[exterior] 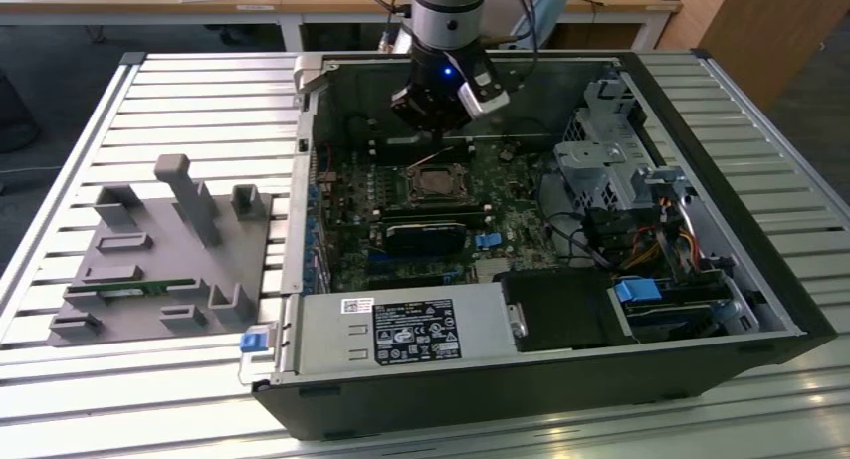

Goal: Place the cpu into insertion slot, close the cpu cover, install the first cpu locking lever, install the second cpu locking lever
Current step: 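Install the first cpu locking lever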

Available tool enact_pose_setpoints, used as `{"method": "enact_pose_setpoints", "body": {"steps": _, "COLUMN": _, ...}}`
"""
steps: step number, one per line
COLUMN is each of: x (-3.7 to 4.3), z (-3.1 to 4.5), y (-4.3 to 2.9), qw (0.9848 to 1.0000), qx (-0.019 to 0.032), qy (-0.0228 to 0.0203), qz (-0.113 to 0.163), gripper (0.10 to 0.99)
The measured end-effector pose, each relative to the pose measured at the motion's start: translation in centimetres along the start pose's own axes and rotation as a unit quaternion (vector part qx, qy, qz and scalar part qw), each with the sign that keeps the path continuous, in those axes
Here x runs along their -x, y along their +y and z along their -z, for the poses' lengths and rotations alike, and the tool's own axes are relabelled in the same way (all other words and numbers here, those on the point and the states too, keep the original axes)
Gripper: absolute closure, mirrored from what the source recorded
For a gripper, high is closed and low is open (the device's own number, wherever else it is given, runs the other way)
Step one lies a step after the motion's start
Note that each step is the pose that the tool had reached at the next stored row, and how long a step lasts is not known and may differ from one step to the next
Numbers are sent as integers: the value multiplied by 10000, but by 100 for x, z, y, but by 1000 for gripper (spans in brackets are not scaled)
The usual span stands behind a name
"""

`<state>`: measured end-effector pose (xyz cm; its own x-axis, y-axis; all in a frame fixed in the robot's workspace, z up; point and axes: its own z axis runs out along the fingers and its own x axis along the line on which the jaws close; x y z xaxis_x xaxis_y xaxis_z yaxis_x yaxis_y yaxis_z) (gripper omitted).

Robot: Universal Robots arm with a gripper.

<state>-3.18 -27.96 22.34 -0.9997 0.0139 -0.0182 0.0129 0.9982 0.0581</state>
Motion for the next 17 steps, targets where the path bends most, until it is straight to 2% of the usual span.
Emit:
{"method": "enact_pose_setpoints", "body": {"steps": 7, "x": 58, "z": -19, "y": -3, "qw": 10000, "qx": 1, "qy": 0, "qz": 0, "gripper": 973}}
{"method": "enact_pose_setpoints", "body": {"steps": 17, "x": 102, "z": -99, "y": -13, "qw": 10000, "qx": 0, "qy": 0, "qz": -1, "gripper": 973}}
